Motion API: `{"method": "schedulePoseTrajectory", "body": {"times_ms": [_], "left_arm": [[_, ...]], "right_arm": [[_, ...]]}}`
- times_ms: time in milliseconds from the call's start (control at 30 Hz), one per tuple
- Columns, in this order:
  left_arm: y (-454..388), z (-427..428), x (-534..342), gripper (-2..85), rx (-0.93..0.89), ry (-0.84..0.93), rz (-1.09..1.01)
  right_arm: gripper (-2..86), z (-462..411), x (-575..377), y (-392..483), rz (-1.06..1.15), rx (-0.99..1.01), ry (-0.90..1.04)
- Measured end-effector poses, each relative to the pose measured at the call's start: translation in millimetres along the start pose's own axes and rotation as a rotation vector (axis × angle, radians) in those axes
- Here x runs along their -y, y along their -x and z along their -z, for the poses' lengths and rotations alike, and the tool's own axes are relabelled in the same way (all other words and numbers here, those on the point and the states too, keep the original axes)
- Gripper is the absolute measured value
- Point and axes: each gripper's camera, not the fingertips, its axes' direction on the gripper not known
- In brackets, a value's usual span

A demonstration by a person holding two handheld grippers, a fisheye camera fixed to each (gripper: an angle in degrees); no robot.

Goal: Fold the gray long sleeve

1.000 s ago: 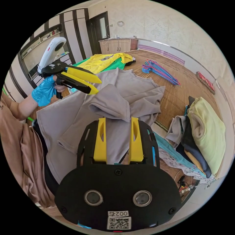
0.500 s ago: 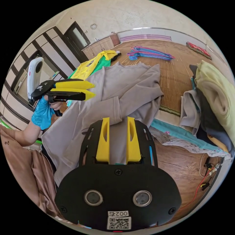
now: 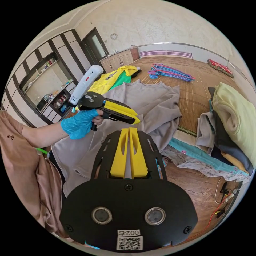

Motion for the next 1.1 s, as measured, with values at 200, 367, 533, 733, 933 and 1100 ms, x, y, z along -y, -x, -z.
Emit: {"method": "schedulePoseTrajectory", "body": {"times_ms": [200, 367, 533, 733, 933, 1100], "left_arm": [[-11.2, 33.9, -29.8, -0.9, 0.037, -0.072, 0.012], [-30.9, 75.7, -62.0, -0.9, 0.043, -0.155, -0.016], [-53.5, 113.5, -97.3, -0.9, 0.072, -0.201, -0.052], [-78.2, 151.0, -139.3, -0.9, 0.175, -0.226, -0.079], [-90.7, 177.6, -181.8, -0.9, 0.242, -0.227, -0.033], [-94.9, 187.6, -223.2, -1.2, 0.291, -0.189, 0.022]], "right_arm": [[5.4, 1.0, 0.0, 15.5, 0.030, -0.161, 0.018], [14.0, -0.4, 4.8, 26.8, 0.090, -0.049, -0.004], [13.0, 0.4, 15.4, 46.9, 0.177, 0.071, 0.027], [3.1, 22.2, 25.2, 100.9, 0.351, 0.113, -0.008], [0.8, 35.5, 28.0, 163.5, 0.452, 0.093, 0.000], [1.0, 26.8, 29.2, 216.4, 0.498, 0.096, 0.028]]}}
